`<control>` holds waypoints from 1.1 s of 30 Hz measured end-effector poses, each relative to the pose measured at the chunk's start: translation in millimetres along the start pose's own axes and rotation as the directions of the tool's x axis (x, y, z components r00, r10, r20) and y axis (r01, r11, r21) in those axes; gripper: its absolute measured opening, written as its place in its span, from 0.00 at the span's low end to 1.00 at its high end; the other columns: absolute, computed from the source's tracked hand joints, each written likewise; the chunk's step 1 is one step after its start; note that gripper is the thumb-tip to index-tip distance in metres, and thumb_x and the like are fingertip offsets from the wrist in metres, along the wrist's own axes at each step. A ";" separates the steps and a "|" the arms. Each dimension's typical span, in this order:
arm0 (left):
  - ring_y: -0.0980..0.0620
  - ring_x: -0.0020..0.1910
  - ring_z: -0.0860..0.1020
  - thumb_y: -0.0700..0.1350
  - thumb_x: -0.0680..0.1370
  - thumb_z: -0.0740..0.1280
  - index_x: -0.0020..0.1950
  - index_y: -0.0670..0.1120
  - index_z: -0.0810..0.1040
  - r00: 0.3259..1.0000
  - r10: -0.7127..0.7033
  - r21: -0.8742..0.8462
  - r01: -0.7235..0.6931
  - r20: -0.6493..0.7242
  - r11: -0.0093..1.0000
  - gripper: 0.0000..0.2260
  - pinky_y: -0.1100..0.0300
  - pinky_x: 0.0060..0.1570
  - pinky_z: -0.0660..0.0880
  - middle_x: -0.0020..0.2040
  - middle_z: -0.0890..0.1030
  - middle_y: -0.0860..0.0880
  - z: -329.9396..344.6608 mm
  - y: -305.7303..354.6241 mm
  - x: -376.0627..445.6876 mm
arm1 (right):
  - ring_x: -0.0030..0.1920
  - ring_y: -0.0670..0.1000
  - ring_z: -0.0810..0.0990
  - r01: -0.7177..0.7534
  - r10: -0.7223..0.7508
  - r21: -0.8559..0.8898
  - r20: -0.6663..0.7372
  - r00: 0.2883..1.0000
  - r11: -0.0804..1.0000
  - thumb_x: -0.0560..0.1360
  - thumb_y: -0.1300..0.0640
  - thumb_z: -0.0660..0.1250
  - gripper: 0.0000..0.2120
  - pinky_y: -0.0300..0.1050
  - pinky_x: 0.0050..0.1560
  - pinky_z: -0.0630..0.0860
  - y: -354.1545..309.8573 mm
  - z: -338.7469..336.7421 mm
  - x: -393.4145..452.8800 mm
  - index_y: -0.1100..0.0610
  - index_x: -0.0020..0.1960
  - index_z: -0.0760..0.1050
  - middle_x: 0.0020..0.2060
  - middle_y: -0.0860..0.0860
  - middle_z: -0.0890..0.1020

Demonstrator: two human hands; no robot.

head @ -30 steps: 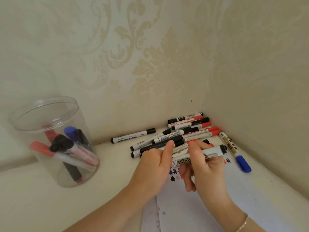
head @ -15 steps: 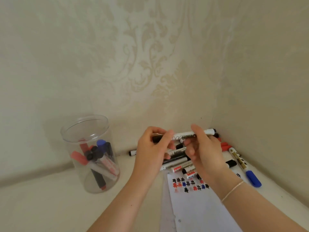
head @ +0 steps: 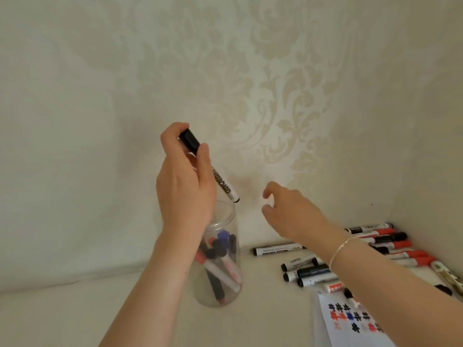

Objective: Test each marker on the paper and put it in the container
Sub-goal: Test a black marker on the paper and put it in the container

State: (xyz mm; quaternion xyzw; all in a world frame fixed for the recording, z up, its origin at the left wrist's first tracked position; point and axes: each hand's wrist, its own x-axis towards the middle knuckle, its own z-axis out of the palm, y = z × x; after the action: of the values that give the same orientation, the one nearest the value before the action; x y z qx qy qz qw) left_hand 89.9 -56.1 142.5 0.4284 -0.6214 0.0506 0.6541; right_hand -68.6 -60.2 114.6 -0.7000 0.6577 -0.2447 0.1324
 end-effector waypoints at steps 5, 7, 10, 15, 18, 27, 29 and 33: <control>0.45 0.38 0.79 0.49 0.80 0.61 0.55 0.51 0.61 0.962 -0.105 0.234 0.045 0.250 0.971 0.10 0.49 0.40 0.74 0.38 0.80 0.50 -7.0 -16.1 11.4 | 0.49 0.53 0.69 0.098 0.000 -0.498 0.194 0.981 0.862 0.75 0.67 0.55 0.10 0.43 0.43 0.64 51.2 45.8 -4.2 0.55 0.53 0.64 0.39 0.49 0.64; 0.45 0.37 0.79 0.48 0.80 0.60 0.56 0.50 0.61 0.978 -0.047 0.223 0.000 0.205 0.975 0.09 0.49 0.39 0.75 0.38 0.80 0.50 -7.9 -13.4 10.3 | 0.57 0.54 0.71 0.121 -0.028 -0.492 0.193 0.981 0.862 0.75 0.67 0.55 0.17 0.44 0.46 0.66 66.4 69.2 -1.0 0.56 0.62 0.66 0.51 0.52 0.71; 0.49 0.32 0.77 0.47 0.81 0.60 0.60 0.48 0.62 0.995 0.040 0.188 -0.057 0.092 0.981 0.10 0.53 0.33 0.72 0.37 0.78 0.51 -11.6 -12.0 11.6 | 0.63 0.55 0.69 0.153 -0.087 -0.519 0.148 0.985 0.841 0.76 0.66 0.53 0.22 0.46 0.57 0.67 77.6 93.0 5.4 0.54 0.69 0.63 0.64 0.52 0.70; 0.53 0.28 0.74 0.46 0.81 0.58 0.59 0.48 0.61 0.986 0.133 0.219 -0.153 0.104 0.964 0.09 0.58 0.28 0.66 0.33 0.75 0.51 -14.0 -15.5 13.8 | 0.64 0.56 0.69 0.163 -0.109 -0.570 0.128 0.986 0.805 0.77 0.66 0.52 0.21 0.47 0.58 0.68 73.5 100.6 16.1 0.55 0.69 0.63 0.64 0.54 0.69; 0.55 0.27 0.73 0.47 0.81 0.56 0.60 0.51 0.60 0.986 0.160 0.148 -0.164 0.037 0.975 0.09 0.62 0.27 0.66 0.32 0.73 0.54 -17.3 -18.5 12.6 | 0.63 0.57 0.69 0.170 -0.123 -0.555 0.123 0.985 0.814 0.76 0.65 0.56 0.18 0.47 0.56 0.70 67.4 105.2 16.7 0.56 0.65 0.68 0.62 0.55 0.69; 0.52 0.40 0.79 0.47 0.76 0.66 0.49 0.53 0.70 0.614 -0.253 0.361 -0.056 0.747 0.931 0.06 0.54 0.42 0.77 0.43 0.79 0.52 -5.8 -45.3 11.5 | 0.61 0.55 0.72 0.220 -0.233 -0.468 0.032 0.972 0.856 0.78 0.63 0.55 0.13 0.44 0.47 0.66 57.3 103.6 23.1 0.56 0.61 0.67 0.60 0.53 0.72; 0.54 0.45 0.78 0.44 0.73 0.68 0.46 0.53 0.77 0.503 -0.333 0.403 -0.034 0.798 0.915 0.05 0.61 0.44 0.74 0.47 0.79 0.54 -1.9 -49.5 17.1 | 0.57 0.55 0.73 0.211 -0.238 -0.328 -0.043 0.970 0.921 0.79 0.60 0.56 0.08 0.44 0.43 0.66 55.9 98.6 27.7 0.57 0.58 0.68 0.57 0.53 0.74; 0.53 0.46 0.78 0.45 0.75 0.65 0.49 0.53 0.82 0.285 -0.411 0.471 -0.190 0.866 0.861 0.07 0.60 0.47 0.74 0.49 0.81 0.53 10.4 -44.6 28.0 | 0.46 0.56 0.77 0.233 -0.186 0.160 -0.260 0.948 0.959 0.79 0.59 0.61 0.05 0.51 0.45 0.74 53.5 83.2 25.8 0.58 0.53 0.71 0.46 0.54 0.78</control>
State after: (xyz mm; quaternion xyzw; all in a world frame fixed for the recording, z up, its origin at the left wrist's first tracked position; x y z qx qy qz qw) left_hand 114.8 -103.7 142.9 0.5666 -0.8168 -0.1059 0.0241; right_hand -71.1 -102.4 21.5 -0.7153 0.5643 -0.4022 0.0902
